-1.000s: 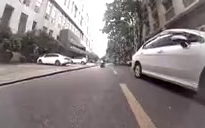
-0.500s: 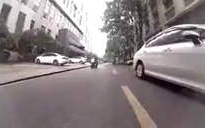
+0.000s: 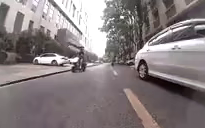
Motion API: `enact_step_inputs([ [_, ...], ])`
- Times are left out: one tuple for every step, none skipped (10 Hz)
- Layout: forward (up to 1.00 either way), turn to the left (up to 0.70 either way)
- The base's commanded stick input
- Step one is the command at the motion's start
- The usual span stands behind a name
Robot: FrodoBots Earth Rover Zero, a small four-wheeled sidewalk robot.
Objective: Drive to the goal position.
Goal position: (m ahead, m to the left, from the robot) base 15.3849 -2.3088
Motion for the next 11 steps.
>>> enact_step_inputs([
  [0.70,0.00],
  [0.70,0.00],
  [0.70,0.00],
  [0.70,0.00],
  [0.70,0.00],
  [0.70,0.00],
  [0.70,0.00],
  [0.70,0.00],
  [0.70,0.00],
  [0.70,0.00],
  [0.70,0.00],
])
